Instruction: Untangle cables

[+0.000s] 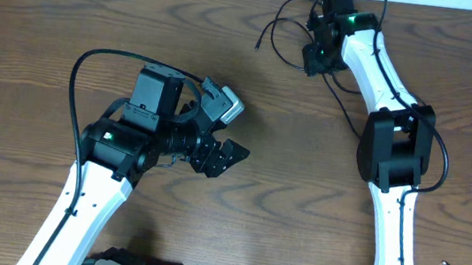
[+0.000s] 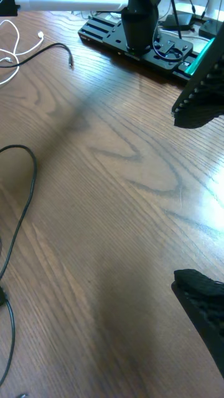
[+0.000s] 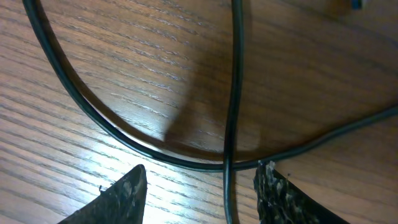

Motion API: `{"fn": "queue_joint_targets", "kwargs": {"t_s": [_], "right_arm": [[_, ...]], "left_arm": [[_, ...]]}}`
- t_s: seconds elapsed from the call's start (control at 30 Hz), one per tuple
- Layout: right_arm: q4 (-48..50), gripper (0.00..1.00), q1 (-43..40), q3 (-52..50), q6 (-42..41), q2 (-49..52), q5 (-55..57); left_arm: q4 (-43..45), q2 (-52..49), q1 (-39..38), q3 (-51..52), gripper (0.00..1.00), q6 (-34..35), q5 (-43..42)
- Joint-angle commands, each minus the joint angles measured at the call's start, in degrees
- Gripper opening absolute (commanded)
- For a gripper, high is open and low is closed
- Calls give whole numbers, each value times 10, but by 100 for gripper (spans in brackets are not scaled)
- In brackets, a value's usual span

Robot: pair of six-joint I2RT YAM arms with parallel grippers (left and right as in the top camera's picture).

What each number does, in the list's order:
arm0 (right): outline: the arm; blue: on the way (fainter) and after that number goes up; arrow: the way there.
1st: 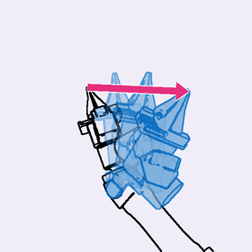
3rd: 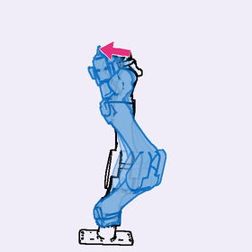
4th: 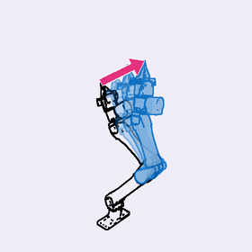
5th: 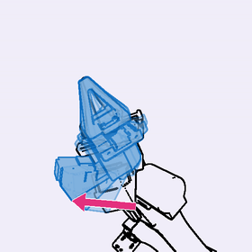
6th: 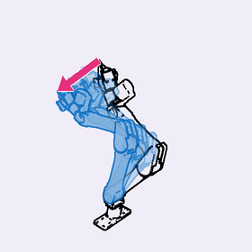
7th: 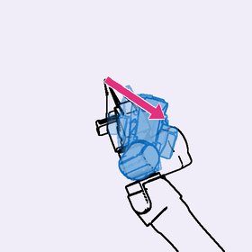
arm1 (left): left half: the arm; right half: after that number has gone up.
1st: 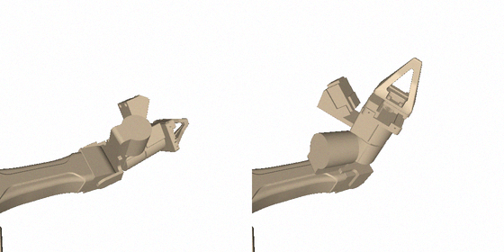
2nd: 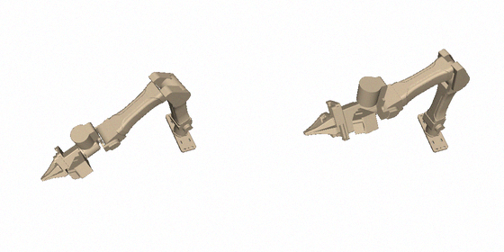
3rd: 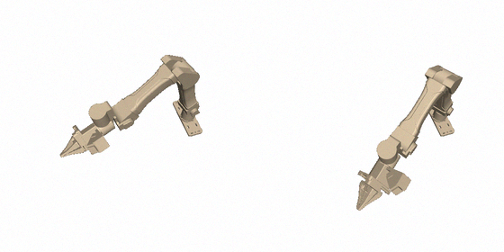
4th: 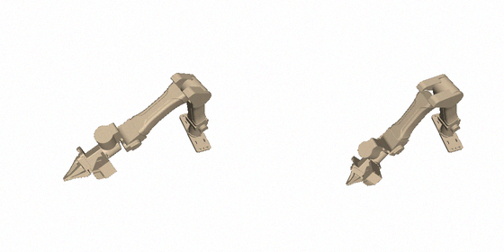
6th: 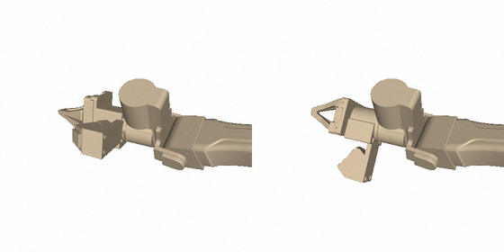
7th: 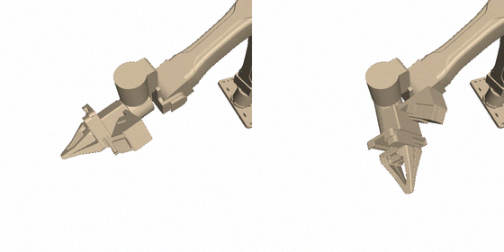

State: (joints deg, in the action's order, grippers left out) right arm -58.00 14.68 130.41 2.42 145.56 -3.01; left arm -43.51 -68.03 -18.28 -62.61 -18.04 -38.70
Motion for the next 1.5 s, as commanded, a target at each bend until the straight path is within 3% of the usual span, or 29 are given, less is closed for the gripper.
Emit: {"fn": "queue_joint_targets", "kwargs": {"t_s": [0.0, 1.0, 1.2, 1.4, 1.43, 1.47], "right_arm": [[-1, 52, -5, 3, 14, -2, 12], [-4, 43, -5, -30, 15, 0, 16], [2, 32, -5, -30, 15, 0, 13], [4, 29, -4, -30, 15, 0, 7], [4, 25, -4, -30, 15, 0, 7], [3, 11, -4, -30, 15, 2, 7]], "left_arm": [[-2, 7, -1, -6, 79, -11, -7], [-2, 7, -1, -6, 78, -15, -7], [-2, 8, -1, -6, 78, -15, -7], [-2, 8, -1, -6, 78, -15, -7], [-2, 8, -1, -6, 79, -15, -7], [-2, 8, -1, -6, 79, -14, -7]]}}
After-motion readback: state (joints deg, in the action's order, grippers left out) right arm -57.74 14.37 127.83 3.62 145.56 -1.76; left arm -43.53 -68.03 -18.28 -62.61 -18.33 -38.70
